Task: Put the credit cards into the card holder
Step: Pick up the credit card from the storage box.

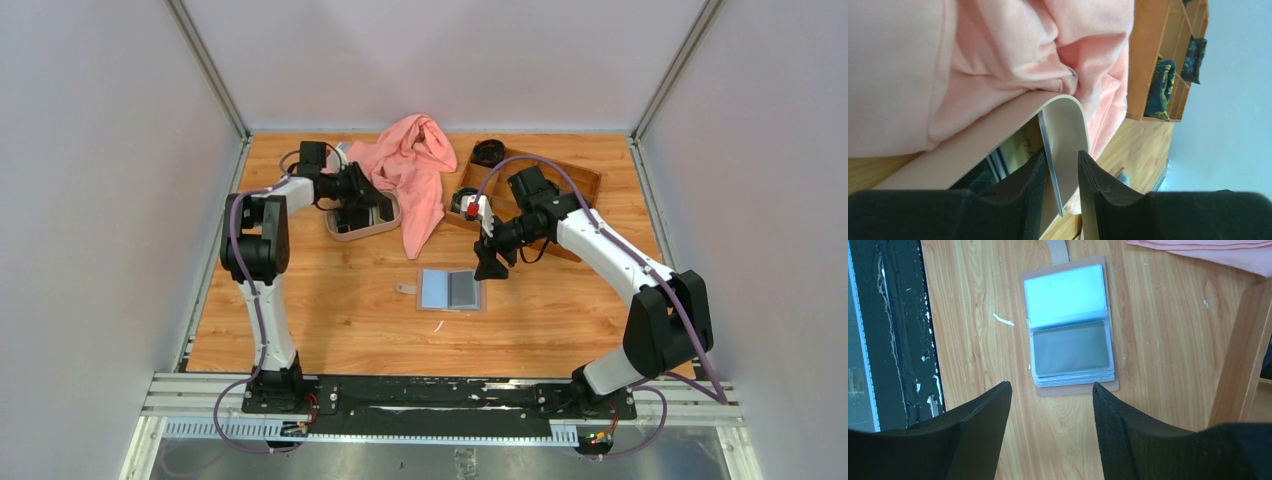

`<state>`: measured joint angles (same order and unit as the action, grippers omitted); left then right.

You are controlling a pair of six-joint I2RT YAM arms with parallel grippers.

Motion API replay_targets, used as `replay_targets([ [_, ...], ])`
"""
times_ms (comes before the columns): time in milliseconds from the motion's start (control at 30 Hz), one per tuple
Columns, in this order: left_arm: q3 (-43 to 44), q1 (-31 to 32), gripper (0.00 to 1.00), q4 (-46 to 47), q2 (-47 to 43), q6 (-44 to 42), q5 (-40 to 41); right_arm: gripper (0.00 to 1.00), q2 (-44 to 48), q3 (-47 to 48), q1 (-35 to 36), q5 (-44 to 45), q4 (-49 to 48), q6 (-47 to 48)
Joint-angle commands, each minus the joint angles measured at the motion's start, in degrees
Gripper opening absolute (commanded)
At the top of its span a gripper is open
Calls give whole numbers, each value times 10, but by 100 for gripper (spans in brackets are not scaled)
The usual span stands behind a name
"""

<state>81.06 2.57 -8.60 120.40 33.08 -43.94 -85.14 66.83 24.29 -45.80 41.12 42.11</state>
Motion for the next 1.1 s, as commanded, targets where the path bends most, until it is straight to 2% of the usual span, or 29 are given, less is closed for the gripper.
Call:
replay_targets([
  [0,-9,11,32,32,6,27,-40,64,-7,-9,-5,6,9,10],
  [100,-5,15,33,23,6,18,-35,64,-7,-9,-5,6,9,10],
  [200,16,21,33,-45,6,-29,4,64,-6,-9,-5,7,9,11],
  [300,20,28,34,-61,3,-42,26,64,-6,-9,-5,7,9,11],
  [467,46,49,40,-122,6,-90,81,64,-6,-9,-5,6,10,11],
  [600,43,51,32,-117,1,-90,85,64,-5,-9,-5,6,11,11],
  [667,40,51,19,-109,1,-85,79,64,-5,-9,-5,6,11,11],
  [733,38,51,1,-105,1,-82,79,64,-5,-9,-5,6,11,12],
  [1067,32,50,0,-107,-16,-92,101,64,-6,-9,-5,7,11,12],
])
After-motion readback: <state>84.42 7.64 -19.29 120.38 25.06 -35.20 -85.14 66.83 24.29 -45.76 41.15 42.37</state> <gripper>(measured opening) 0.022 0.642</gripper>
